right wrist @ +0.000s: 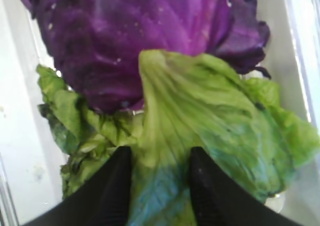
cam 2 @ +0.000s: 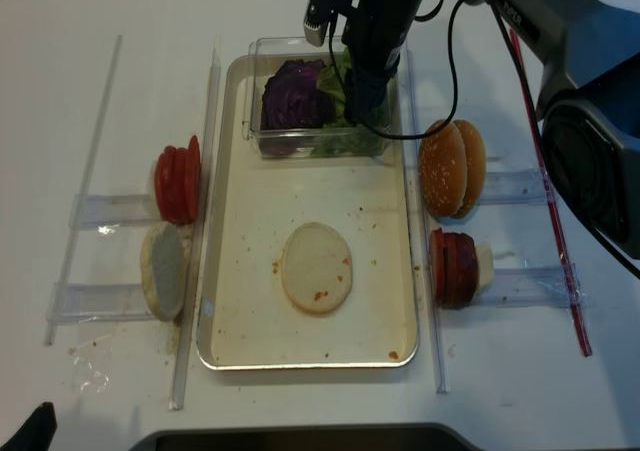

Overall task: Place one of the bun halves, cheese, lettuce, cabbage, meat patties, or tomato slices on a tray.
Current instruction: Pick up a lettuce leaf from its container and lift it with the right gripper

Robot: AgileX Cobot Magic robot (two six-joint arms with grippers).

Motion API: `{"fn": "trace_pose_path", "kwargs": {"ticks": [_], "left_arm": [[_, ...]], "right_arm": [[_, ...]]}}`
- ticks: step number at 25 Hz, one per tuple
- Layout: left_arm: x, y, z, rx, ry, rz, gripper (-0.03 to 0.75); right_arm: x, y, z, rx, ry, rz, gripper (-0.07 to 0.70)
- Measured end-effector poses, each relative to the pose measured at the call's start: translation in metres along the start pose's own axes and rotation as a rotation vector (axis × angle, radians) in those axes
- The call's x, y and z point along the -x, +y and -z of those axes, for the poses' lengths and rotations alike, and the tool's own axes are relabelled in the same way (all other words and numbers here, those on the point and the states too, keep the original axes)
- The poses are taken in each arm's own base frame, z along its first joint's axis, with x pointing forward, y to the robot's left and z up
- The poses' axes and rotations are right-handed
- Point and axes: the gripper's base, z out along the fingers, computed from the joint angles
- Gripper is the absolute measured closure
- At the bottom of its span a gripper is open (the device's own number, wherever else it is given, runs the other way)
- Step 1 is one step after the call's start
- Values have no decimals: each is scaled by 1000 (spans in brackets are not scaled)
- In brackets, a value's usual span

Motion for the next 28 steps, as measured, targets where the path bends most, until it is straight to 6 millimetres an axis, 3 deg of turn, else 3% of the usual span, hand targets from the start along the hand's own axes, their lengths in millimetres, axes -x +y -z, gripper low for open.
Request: {"fn": "trace_pose_path", "kwargs": {"ticks": [17,24,28], "left_arm": [[0,0,0,0,0,0,279],[0,0,0,0,0,0,279],[0,0,0,0,0,0,279]], "right_arm": [[4,-4,10,-39,3,-14,563],[4,-4,10,-41,6,-13,575],[7,-2,22,-61,-3,3,575]]}}
